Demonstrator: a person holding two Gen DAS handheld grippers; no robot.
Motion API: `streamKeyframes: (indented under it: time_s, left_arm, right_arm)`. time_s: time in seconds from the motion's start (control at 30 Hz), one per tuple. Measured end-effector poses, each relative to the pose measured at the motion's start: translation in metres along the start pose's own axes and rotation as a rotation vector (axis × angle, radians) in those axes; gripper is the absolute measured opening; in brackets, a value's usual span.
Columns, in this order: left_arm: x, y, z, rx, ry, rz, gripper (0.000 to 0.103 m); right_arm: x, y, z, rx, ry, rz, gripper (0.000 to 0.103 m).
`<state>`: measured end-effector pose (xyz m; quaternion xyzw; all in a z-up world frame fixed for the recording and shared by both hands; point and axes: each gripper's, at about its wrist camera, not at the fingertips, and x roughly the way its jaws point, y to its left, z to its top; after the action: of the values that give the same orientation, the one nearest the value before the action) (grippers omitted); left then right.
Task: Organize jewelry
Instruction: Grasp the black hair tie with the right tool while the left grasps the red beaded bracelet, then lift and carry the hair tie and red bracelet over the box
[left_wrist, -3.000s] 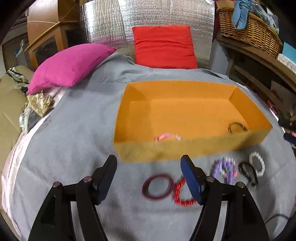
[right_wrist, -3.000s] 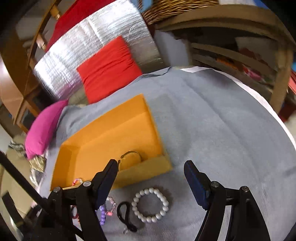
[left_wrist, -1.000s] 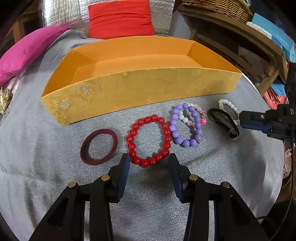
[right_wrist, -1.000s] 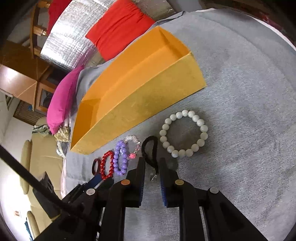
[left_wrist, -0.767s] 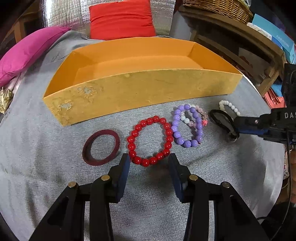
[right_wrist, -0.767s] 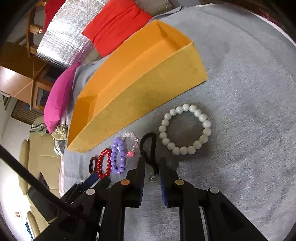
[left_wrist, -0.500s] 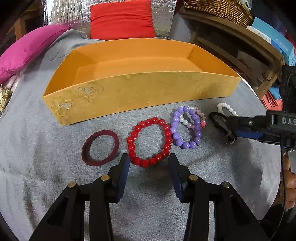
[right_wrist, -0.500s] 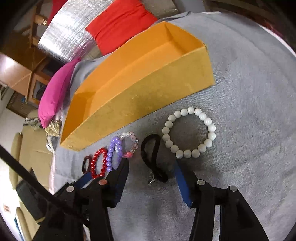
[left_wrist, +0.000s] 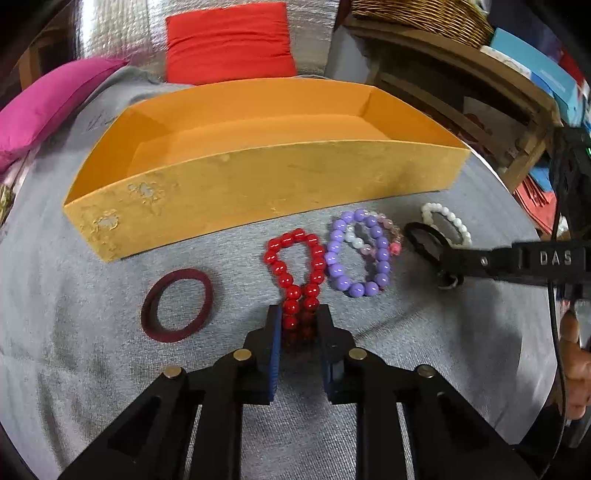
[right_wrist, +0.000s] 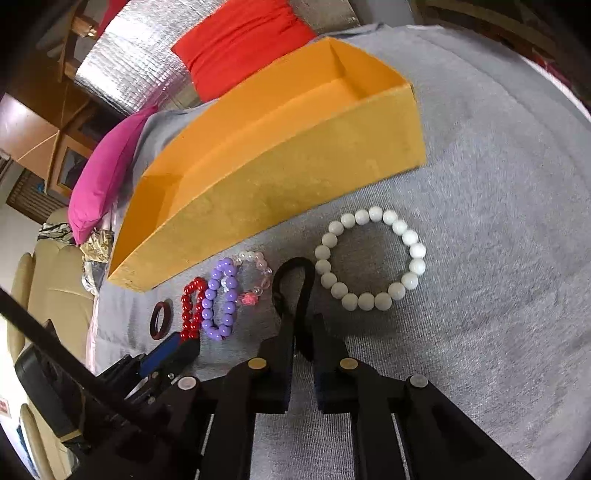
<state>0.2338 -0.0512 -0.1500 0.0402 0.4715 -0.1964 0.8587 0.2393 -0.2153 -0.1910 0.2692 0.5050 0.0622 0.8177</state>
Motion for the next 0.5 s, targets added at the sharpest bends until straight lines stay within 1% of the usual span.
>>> streamKeyframes:
  time_s: [0.07, 0.17, 0.23, 0.27, 0.4, 0.5]
  left_arm:
    - [0.001, 0.002, 0.001, -0.012, 0.003, -0.005, 0.022]
    - [0.003, 0.0, 0.001, 0.007, -0.008, 0.005, 0.022]
    - [0.002, 0.001, 0.001, 0.006, -0.016, 0.004, 0.02]
    - [0.002, 0.001, 0.001, 0.003, -0.018, 0.001, 0.01]
    - [-0.005, 0.002, 0.002, -0.002, -0.034, -0.002, 0.01]
    - [-0.012, 0.002, 0.003, -0.001, -0.057, -0.002, 0.01]
  right_arm:
    - [-0.002, -0.001, -0.001, -0.003, -0.001, 0.001, 0.01]
    - [-0.004, 0.001, -0.002, -0.016, -0.007, 0.008, 0.01]
    - [-0.005, 0.002, -0.003, -0.021, -0.012, 0.023, 0.01]
    - [-0.008, 0.003, -0.003, -0.025, -0.021, 0.033, 0.01]
    - [-0.02, 0.003, -0.002, -0.025, -0.056, 0.092, 0.01]
    - [-0.025, 0.003, -0.001, -0.028, -0.07, 0.113, 0.01]
